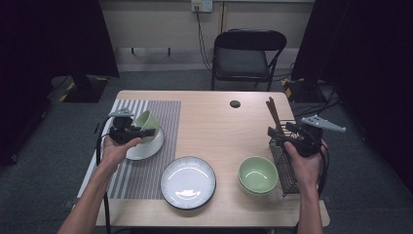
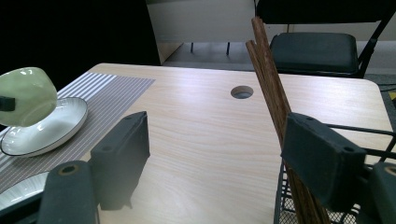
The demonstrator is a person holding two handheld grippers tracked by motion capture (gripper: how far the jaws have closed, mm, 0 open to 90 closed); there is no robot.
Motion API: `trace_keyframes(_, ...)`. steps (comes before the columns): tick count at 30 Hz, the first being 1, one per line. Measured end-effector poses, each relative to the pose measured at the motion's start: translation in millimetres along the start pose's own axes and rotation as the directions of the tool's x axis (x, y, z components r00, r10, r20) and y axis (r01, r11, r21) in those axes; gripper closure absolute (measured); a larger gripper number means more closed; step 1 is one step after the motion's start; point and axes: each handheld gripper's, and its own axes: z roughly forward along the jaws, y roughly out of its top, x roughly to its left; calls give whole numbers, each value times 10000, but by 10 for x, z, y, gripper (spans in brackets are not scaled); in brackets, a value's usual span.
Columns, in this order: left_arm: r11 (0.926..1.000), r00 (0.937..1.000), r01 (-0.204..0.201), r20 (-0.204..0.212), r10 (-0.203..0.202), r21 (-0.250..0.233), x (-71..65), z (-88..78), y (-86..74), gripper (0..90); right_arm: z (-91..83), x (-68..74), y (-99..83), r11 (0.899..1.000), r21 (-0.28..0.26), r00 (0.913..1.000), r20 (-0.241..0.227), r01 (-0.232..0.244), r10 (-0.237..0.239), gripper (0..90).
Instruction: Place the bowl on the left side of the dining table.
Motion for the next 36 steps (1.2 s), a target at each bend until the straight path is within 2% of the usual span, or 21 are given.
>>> trace_keyframes(2,9999,9999,19,-130,-17,113,49,-7,-42,833,5,3,0,10000,23,10000,1,25,-25,227)
trace_keyframes(6,9991,9992,346,-189,-342,235,159,-8,-127,833,-1,5,2,10000,6,10000,4,22,-22,227)
trace_keyframes(8,9984,9986,403,-362,-389,385,196,-7,-166,833,-7,5,-2,10000,16,10000,6,-3,3,227)
trace_keyframes(16,9968,9964,596,-631,-562,527,312,-17,-304,832,-12,22,3,9999,37,9999,31,100,-100,227)
trace_keyframes(20,9962,9964,624,-609,-587,606,334,2,-354,831,-13,34,8,9999,26,9999,5,151,-151,226)
trace_keyframes(27,9970,9961,418,-804,-364,657,310,31,-355,831,-19,32,12,9999,-9,9999,-1,115,-115,227)
trace_keyframes(31,9979,9971,440,-648,-408,481,291,76,-380,828,-19,29,7,9999,1,9999,4,108,-108,226)
trace_keyframes(36,9973,9987,255,-450,-224,695,229,167,-403,823,-31,26,9,9999,-20,9999,22,103,-103,227)
